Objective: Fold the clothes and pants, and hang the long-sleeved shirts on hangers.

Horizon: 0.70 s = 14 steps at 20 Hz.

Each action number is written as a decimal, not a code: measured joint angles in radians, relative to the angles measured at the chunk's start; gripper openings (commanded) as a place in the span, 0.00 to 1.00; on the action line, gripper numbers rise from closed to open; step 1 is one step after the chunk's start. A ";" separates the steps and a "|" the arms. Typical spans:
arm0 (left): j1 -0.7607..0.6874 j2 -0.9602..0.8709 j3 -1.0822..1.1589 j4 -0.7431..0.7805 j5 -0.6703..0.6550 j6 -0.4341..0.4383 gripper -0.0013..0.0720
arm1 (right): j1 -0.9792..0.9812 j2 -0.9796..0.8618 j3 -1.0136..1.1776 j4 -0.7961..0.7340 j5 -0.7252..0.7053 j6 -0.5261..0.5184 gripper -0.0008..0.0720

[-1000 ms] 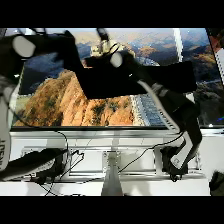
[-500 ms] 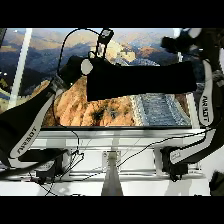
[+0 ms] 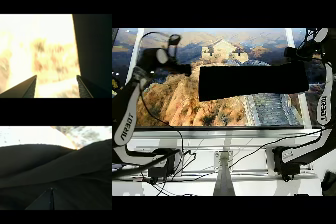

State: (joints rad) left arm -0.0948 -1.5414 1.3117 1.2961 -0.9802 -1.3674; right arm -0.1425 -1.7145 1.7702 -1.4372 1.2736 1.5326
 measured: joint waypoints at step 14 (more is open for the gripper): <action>-0.002 -0.164 -0.238 -0.776 0.133 0.486 0.03 | 0.138 0.000 -0.010 0.027 -0.029 -0.009 0.04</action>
State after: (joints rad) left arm -0.0971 -1.7058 1.0737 0.5201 -0.8474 -0.8818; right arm -0.0044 -1.7142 1.7607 -1.4101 1.2442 1.5238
